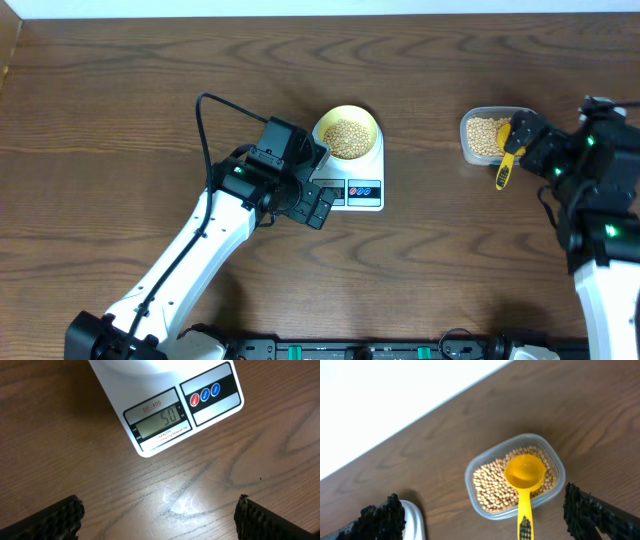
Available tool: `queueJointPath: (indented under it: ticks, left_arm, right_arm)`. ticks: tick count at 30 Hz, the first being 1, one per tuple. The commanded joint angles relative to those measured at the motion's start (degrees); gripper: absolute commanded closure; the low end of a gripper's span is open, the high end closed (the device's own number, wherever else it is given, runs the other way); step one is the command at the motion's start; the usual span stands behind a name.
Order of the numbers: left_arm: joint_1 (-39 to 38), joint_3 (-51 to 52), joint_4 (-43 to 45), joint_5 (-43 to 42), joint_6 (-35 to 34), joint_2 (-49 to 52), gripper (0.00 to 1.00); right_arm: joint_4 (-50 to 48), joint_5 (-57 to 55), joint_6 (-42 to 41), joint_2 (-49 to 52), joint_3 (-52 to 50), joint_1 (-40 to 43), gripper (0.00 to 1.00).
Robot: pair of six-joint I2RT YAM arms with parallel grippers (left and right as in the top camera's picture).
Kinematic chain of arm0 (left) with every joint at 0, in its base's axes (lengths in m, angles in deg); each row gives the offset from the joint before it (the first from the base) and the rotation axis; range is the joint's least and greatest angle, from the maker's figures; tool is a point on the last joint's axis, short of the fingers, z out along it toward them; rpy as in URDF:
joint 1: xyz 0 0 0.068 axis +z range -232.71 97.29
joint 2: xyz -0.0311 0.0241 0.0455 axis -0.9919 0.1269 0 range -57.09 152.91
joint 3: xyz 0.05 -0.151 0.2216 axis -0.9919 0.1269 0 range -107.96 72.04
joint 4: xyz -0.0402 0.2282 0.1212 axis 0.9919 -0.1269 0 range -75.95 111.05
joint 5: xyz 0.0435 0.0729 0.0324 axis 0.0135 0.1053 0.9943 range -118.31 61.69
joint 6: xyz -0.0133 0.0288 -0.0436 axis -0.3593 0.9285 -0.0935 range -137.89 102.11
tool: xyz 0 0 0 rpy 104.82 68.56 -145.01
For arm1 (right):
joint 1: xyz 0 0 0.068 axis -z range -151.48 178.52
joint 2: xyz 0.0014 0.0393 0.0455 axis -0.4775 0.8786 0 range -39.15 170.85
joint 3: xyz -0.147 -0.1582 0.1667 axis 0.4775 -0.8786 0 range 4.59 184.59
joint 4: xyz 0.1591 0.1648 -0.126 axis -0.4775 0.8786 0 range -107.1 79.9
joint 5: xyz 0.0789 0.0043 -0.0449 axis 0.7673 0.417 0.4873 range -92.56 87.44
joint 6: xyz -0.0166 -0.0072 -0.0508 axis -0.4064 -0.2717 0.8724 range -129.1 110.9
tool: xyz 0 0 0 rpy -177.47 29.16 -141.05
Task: Scoop item into bowl and weigh 50g on scale
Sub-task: 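Lower the scoop into the soybean tub with the right gripper, then open the right gripper and pull it back from the scoop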
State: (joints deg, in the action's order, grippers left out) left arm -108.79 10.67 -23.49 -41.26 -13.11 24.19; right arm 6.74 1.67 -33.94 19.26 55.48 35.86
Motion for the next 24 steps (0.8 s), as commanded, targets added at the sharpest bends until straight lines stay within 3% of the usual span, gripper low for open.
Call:
queueJointPath:
  ticks: [1,9,24]
  left_arm:
    - [0.0,0.5,0.1,0.5,0.8,0.4,0.02]
    - [0.0,0.5,0.1,0.5,0.8,0.4,0.02]
    - [0.0,0.5,0.1,0.5,0.8,0.4,0.02]
  right_arm:
    - [2.5,-0.9,-0.4,-5.8,0.1,0.3,0.01]
    - [12.4,-0.8,-0.4,-14.3,0.1,0.3,0.01]
    - [21.0,0.4,-0.4,-14.5,0.0,0.3,0.01]
